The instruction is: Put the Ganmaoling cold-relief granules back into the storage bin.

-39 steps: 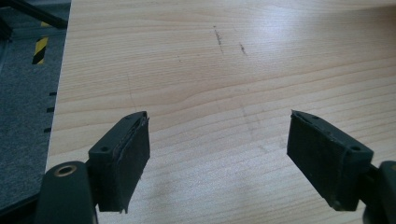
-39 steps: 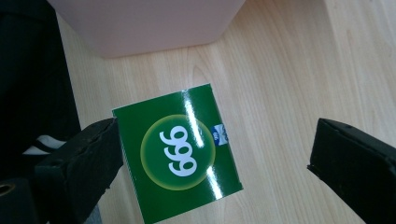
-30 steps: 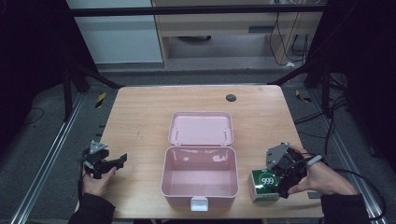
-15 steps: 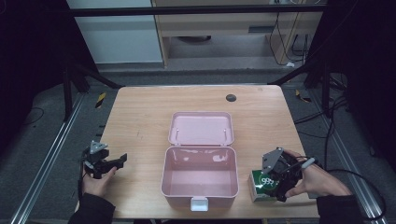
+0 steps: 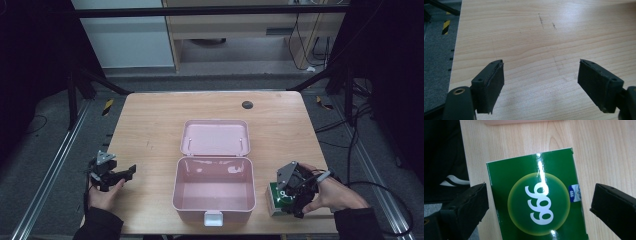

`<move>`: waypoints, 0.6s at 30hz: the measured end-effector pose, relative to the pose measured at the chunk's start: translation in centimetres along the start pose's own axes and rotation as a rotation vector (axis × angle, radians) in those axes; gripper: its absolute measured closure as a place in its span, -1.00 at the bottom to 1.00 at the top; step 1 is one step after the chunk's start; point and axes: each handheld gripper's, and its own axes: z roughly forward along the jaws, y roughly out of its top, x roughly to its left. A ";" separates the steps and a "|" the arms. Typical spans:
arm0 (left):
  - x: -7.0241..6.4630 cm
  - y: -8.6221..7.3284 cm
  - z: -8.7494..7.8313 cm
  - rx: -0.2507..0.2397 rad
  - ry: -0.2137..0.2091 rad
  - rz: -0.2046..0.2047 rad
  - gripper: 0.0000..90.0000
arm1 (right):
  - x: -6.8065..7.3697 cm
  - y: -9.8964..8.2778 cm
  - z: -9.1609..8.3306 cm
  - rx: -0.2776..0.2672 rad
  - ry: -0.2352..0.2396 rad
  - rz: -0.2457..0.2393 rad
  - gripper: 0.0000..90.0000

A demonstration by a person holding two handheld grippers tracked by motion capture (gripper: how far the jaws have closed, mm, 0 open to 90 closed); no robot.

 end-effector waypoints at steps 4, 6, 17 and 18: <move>0.0 0.0 0.0 -0.001 0.000 -0.001 -0.55 | -0.2 -0.1 0.5 0.004 0.008 -0.005 -0.97; 0.0 0.0 0.1 -0.002 0.000 -0.003 -0.55 | -0.2 -0.1 0.8 0.007 0.015 -0.004 -0.96; -0.1 0.0 0.1 -0.002 0.001 -0.003 -0.55 | -0.2 -0.6 2.4 0.029 0.050 0.003 -0.91; -0.1 0.0 0.1 -0.002 0.000 -0.004 -0.55 | -0.3 -0.6 2.5 0.026 0.048 -0.001 -0.91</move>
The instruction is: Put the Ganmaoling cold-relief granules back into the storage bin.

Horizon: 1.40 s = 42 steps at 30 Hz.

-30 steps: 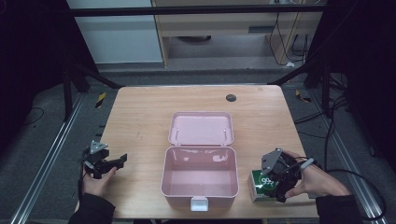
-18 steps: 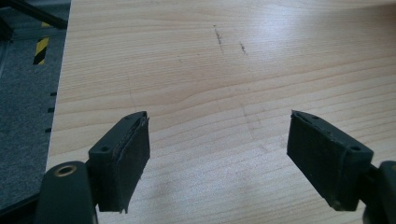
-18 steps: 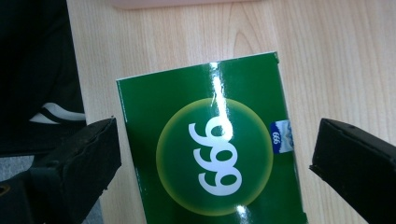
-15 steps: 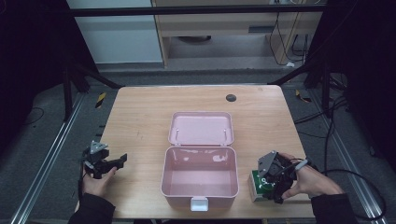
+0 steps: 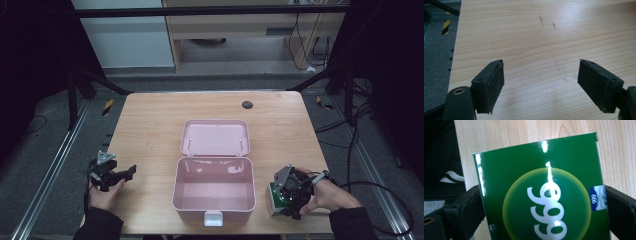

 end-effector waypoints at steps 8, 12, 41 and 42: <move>0.0 0.0 0.0 0.006 0.000 0.004 -0.55 | -0.2 -0.1 0.7 -0.003 0.015 0.002 -0.85; 0.0 0.0 0.0 0.004 -0.001 0.002 -0.55 | -0.1 -0.2 0.6 -0.005 0.020 0.019 -0.79; 0.0 0.0 0.0 0.005 0.000 0.005 -0.55 | 0.0 0.2 -3.2 -0.069 -0.024 0.091 -0.64; 0.0 0.0 0.0 0.004 0.000 0.004 -0.55 | -0.1 0.3 -3.4 -0.072 -0.027 0.094 -0.64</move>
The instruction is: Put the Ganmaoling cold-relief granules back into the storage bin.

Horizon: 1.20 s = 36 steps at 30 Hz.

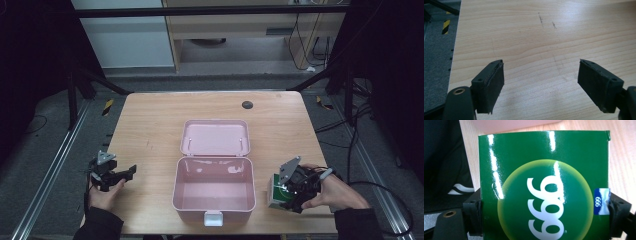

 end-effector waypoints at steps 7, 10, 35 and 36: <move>0.0 0.0 0.0 0.001 0.000 0.001 -0.55 | -0.2 0.6 -1.9 -0.030 -0.032 -0.006 -0.64; 0.0 0.0 0.0 0.002 0.000 0.003 -0.55 | -0.2 1.0 -2.8 -0.042 -0.047 -0.005 -0.64; 0.0 0.0 0.0 0.005 0.000 0.005 -0.55 | 0.1 5.2 -8.6 -0.066 -0.108 -0.059 -0.64; 0.0 0.0 0.0 0.004 0.000 0.004 -0.55 | 0.1 5.4 -8.7 -0.065 -0.110 -0.057 -0.64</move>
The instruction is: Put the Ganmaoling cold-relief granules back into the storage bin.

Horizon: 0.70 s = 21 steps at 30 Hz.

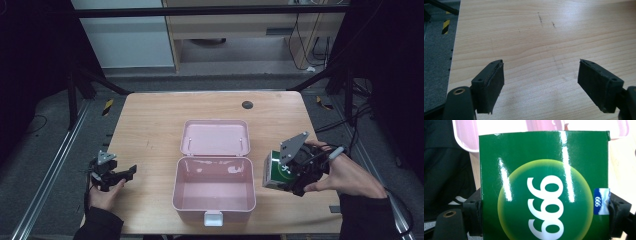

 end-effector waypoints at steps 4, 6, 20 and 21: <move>0.0 0.0 0.0 0.000 -0.001 0.000 -0.55 | 0.0 0.8 -0.6 0.000 -0.006 -0.004 -0.64; 0.0 0.0 0.0 0.000 -0.001 -0.001 -0.55 | 0.1 1.1 -0.9 -0.003 -0.006 -0.009 -0.64; 0.0 0.0 0.0 0.000 -0.002 -0.003 -0.55 | 0.0 4.1 -1.7 -0.020 -0.015 -0.051 -0.65; 0.0 0.0 0.0 0.000 -0.002 -0.003 -0.55 | 0.0 4.3 -1.7 -0.020 -0.014 -0.056 -0.65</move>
